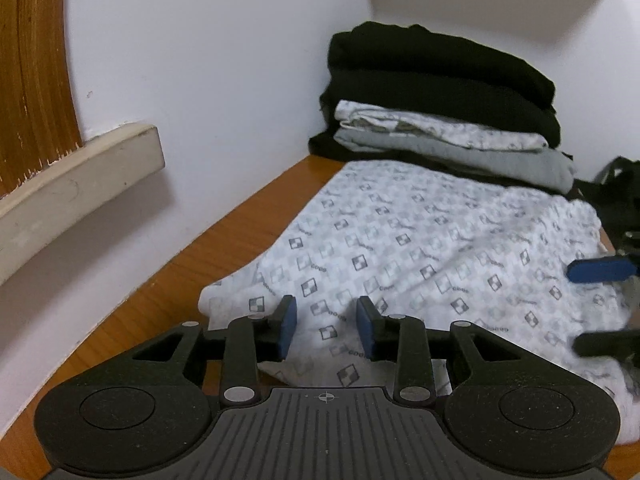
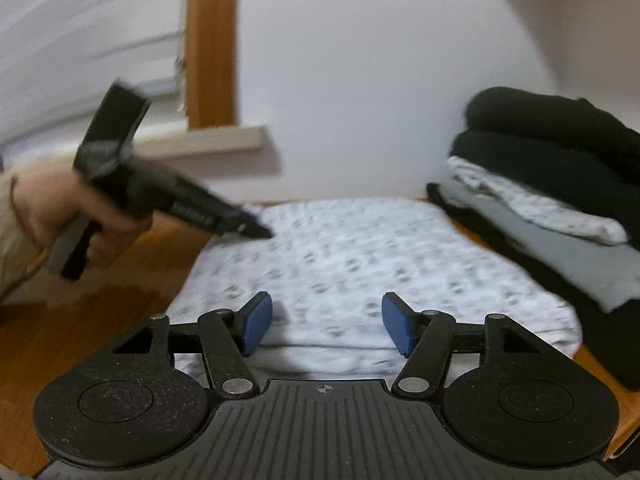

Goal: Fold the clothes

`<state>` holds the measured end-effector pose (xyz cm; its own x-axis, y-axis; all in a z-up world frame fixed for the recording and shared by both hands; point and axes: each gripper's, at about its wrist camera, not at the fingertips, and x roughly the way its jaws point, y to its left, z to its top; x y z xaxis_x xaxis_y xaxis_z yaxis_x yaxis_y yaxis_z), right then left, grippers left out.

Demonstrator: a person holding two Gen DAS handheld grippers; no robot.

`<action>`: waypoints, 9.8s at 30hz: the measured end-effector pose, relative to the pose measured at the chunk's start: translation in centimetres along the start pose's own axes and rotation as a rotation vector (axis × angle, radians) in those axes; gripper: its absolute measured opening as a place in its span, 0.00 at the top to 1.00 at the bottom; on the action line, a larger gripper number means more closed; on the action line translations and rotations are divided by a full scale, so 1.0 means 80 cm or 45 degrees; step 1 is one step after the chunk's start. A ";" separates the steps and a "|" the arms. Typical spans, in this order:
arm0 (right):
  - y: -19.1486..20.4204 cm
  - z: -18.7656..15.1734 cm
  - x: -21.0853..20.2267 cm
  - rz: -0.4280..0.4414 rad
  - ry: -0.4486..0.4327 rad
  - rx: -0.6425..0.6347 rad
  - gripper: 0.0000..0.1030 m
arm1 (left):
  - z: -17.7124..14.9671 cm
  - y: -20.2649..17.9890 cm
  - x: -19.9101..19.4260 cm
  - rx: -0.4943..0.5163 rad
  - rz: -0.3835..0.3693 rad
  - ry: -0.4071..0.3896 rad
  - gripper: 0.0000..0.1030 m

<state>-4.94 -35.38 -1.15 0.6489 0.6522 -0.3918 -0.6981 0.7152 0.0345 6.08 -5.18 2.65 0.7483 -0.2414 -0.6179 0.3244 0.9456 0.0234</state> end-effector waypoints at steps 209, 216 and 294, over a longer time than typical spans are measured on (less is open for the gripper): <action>-0.141 0.252 -0.098 0.185 -0.524 0.301 0.79 | 0.313 -0.037 -0.054 -0.001 -0.324 -0.384 0.86; -0.081 0.247 -0.103 0.264 -0.510 0.266 0.79 | 0.271 -0.013 -0.143 -0.023 -0.285 -0.467 0.86; 0.202 0.004 -0.093 0.798 0.205 -0.391 0.43 | -0.082 0.003 -0.256 -0.263 -0.009 -0.162 0.59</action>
<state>-20.95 -28.62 2.66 0.0613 0.8552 -0.5147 -0.9939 0.0994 0.0468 -12.98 1.42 10.15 0.8174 -0.2612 -0.5134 0.2142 0.9652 -0.1500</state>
